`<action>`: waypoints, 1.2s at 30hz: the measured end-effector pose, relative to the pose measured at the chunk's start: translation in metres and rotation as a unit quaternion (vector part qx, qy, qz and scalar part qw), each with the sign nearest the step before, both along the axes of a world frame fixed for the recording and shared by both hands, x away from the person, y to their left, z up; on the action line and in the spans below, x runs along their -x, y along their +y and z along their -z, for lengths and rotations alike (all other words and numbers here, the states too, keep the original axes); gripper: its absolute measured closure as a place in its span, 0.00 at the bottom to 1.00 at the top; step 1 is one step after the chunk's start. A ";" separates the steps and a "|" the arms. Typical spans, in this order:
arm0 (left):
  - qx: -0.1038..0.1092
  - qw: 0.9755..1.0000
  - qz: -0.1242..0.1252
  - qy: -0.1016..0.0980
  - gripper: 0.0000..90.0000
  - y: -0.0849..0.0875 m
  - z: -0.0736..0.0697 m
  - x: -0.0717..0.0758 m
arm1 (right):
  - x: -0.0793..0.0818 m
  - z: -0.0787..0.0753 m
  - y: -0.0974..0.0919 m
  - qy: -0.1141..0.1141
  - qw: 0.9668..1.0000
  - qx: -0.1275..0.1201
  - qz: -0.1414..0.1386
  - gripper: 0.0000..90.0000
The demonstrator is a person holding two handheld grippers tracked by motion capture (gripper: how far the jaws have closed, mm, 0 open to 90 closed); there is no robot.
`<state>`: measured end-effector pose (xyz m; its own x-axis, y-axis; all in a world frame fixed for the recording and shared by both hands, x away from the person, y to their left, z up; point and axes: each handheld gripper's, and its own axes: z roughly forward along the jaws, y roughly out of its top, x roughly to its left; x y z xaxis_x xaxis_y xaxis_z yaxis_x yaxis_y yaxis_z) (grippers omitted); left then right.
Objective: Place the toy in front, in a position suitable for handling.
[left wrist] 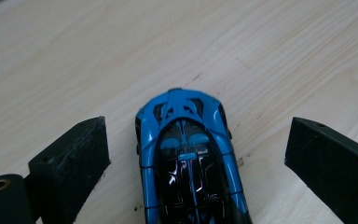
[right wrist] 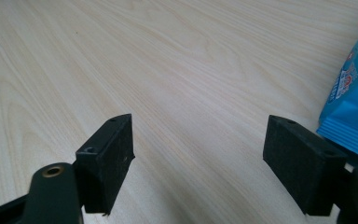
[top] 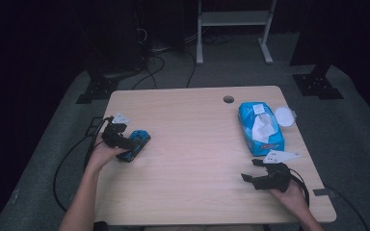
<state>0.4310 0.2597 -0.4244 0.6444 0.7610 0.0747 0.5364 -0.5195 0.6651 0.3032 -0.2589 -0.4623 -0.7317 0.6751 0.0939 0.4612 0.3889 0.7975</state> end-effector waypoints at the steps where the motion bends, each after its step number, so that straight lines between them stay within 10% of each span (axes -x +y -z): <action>1: -0.009 1.000 0.001 0.006 0.06 -0.001 0.003 -0.002 | 0.000 0.000 0.001 0.000 1.000 0.001 -0.002 0.26; 22: -0.017 0.997 -0.024 0.071 0.25 0.005 0.031 -0.008 | 0.003 -0.002 -0.005 -0.003 1.000 -0.002 0.008 0.26; 25: -0.045 0.996 -0.024 0.068 0.22 0.000 0.033 -0.006 | 0.003 -0.001 -0.006 -0.003 1.000 -0.002 0.007 0.26; 36: -0.029 0.997 -0.032 0.060 0.28 0.003 0.034 -0.003 | 0.004 -0.002 -0.006 -0.003 1.000 -0.002 0.007 0.26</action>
<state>0.4341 0.2626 -0.4586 0.6023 0.7969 0.0456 0.6428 -0.5181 0.5642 0.2995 -0.2644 -0.4606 -0.7227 0.6851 0.0915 0.4611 0.3792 0.8023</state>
